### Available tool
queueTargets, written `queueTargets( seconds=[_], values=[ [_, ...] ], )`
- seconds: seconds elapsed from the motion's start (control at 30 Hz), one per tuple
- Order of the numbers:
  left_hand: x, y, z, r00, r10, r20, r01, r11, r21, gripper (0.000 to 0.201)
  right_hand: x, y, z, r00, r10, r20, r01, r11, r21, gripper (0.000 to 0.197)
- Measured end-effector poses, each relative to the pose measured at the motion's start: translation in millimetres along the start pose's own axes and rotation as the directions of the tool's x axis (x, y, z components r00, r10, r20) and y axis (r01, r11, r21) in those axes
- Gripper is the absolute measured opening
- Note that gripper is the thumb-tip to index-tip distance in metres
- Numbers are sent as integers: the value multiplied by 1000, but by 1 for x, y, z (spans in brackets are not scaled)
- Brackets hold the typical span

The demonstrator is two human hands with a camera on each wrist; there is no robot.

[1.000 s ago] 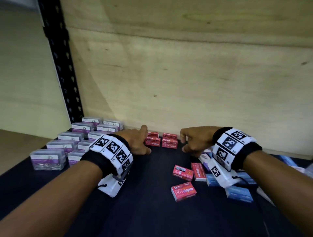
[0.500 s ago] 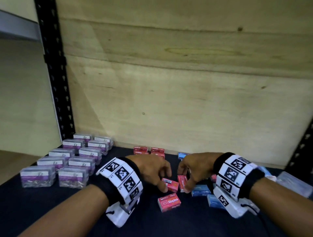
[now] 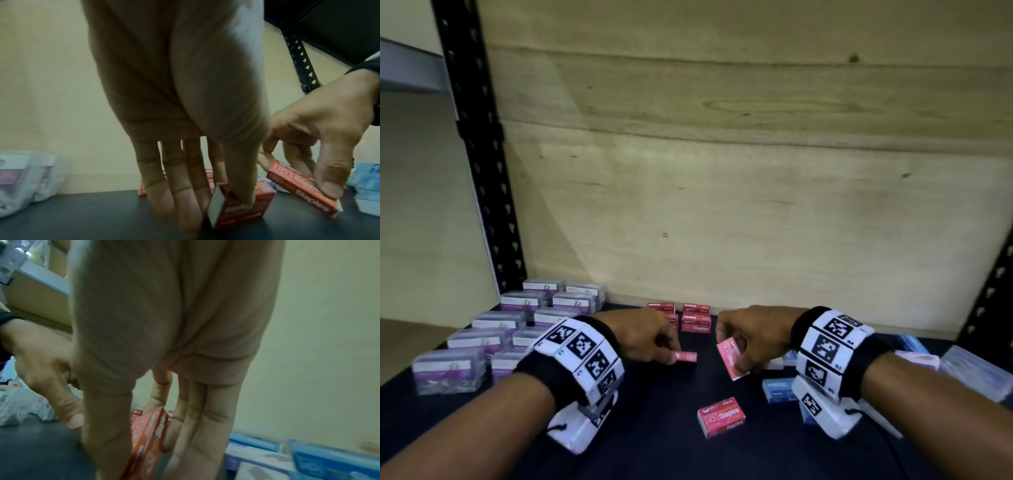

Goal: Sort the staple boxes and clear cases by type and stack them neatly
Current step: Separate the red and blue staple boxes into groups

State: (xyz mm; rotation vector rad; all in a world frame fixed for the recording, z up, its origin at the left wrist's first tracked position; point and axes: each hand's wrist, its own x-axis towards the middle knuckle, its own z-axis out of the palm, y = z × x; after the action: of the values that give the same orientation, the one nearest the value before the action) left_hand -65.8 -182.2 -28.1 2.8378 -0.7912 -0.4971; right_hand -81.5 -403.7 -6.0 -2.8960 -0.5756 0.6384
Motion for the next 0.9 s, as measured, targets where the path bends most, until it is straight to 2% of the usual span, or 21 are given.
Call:
queueTargets(
  seconds=[0.1, 0.2, 0.47, 0.6, 0.77, 0.9],
  values=[
    [-6, -11, -2, 1000, -19, -20, 19, 999, 28, 28, 7, -5, 3, 999, -25, 21, 23, 996, 90, 39],
    [-8, -20, -2, 998, -48, -35, 49, 999, 17, 25, 12, -11, 5, 998, -46, 52, 41, 995, 87, 42],
    [-8, -28, 0, 996, -70, -63, 62, 992, -114, 22, 23, -21, 4, 991, -135, -7, 133, 985, -105, 52],
    [-9, -30, 2, 994, -92, -65, 86, 992, -93, 19, 28, -23, 6, 989, -138, -52, 127, 978, -168, 57],
    [-8, -31, 3, 992, -100, -76, 89, 988, -130, 18, 27, -22, 5, 998, -52, -38, 45, 986, -163, 30],
    [-9, -35, 3, 995, -56, -84, 38, 980, -197, 14, 29, -22, 3, 1000, -13, -26, 8, 980, -201, 31]
  ],
)
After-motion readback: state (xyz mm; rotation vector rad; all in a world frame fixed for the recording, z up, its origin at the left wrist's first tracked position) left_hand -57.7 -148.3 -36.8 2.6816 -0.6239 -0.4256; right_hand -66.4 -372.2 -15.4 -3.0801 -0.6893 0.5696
